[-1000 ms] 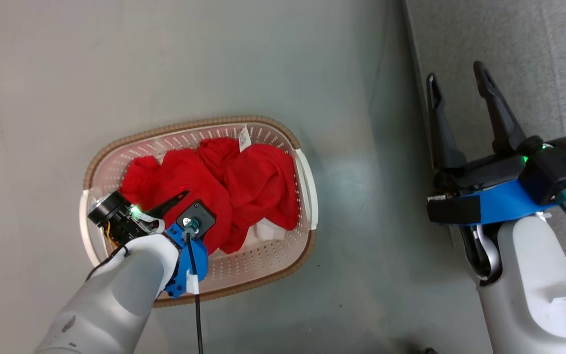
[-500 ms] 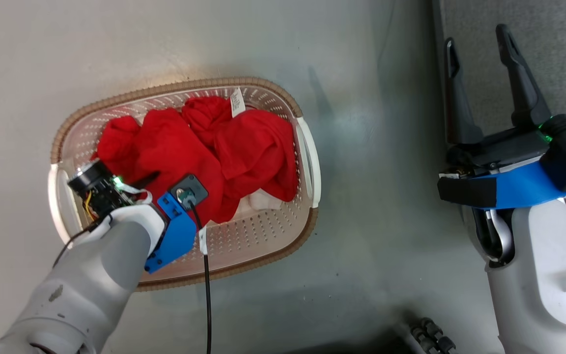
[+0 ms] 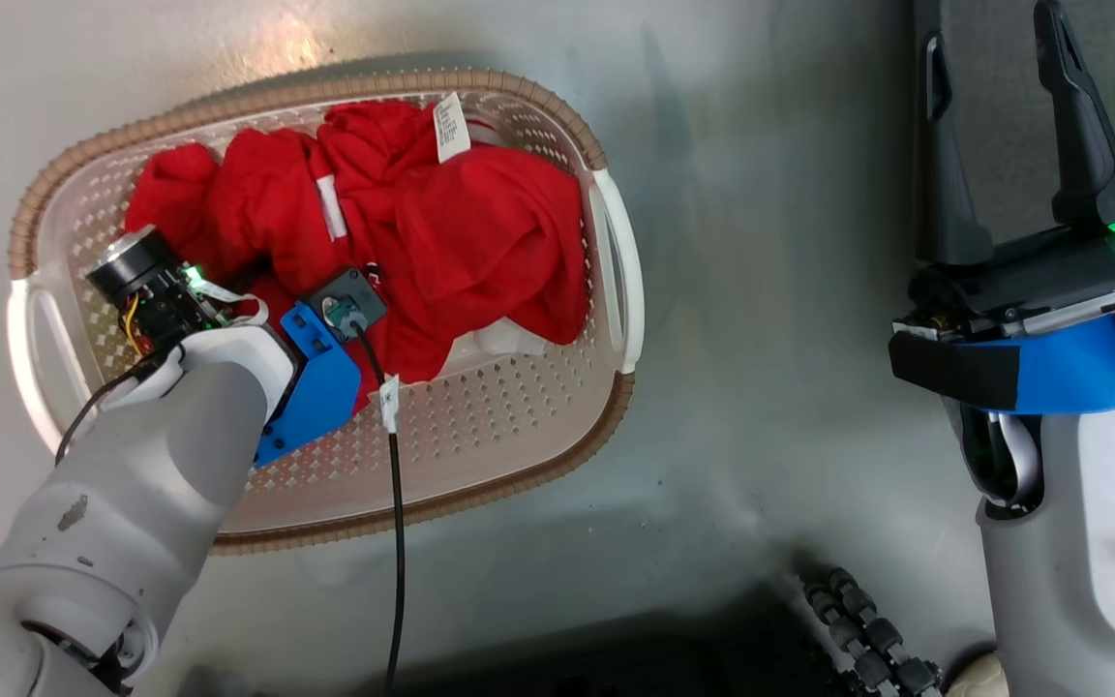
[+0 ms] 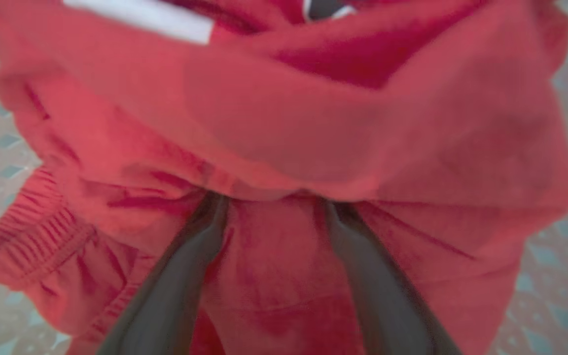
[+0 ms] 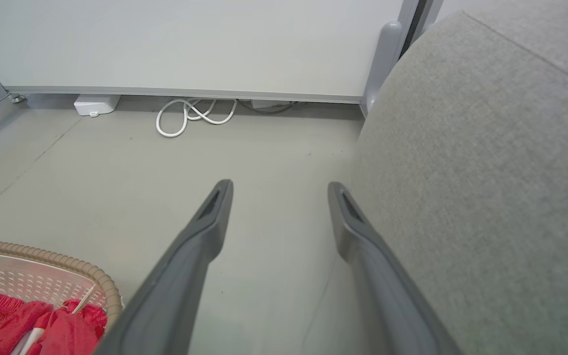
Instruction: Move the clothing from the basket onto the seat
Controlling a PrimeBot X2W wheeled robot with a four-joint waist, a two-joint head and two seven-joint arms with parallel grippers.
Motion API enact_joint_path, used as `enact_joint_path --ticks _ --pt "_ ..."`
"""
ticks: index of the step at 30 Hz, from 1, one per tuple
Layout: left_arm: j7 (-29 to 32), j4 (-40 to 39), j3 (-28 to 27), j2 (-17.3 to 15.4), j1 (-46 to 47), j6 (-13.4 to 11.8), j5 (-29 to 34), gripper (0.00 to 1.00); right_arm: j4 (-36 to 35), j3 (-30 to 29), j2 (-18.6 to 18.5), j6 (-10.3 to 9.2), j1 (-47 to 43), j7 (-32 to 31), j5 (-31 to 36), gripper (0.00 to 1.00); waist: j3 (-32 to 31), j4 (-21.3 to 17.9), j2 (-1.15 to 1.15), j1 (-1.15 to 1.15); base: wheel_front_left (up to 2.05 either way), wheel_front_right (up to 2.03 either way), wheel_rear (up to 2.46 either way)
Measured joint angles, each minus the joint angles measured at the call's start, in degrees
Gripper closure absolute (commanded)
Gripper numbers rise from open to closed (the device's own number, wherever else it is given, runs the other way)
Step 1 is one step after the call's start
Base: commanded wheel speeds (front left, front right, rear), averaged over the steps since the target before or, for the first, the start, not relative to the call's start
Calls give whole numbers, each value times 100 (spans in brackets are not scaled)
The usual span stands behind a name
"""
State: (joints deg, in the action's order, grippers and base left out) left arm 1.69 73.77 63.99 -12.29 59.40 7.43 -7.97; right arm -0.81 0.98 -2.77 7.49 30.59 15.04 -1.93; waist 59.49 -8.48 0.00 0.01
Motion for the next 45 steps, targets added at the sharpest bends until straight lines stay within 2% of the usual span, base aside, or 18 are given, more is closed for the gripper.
enact_joint_path --ticks 8,9,10,12,22,29,45 --pt "54 1 45 -21 152 0 -27 0 -84 0 0 -1 -4 0 -9 0 229 -26 0 0 0 0 0" --pt "82 1 62 -20 156 0 -52 4 -84 -2 0 -1 -5 0 -9 0 231 -27 0 0 0 0 0" --pt "105 1 86 -21 157 0 -52 47 -82 -5 0 -1 -5 0 -9 0 231 -28 0 0 0 0 0" --pt "121 2 104 -23 161 0 -60 100 -81 -18 0 -1 -5 0 -8 0 231 -28 0 0 0 0 0" --pt "151 7 198 -18 158 0 -163 100 -33 -23 0 -1 2 0 -4 0 139 -30 0 0 0 0 0" --pt "-26 11 376 168 75 0 -286 100 33 -59 0 -1 3 0 30 0 -94 19 0 0 0 0 0" --pt "-698 13 600 575 -283 0 -778 100 319 -101 1 -1 -35 0 204 0 -1057 387 0 -1 0 0 0"
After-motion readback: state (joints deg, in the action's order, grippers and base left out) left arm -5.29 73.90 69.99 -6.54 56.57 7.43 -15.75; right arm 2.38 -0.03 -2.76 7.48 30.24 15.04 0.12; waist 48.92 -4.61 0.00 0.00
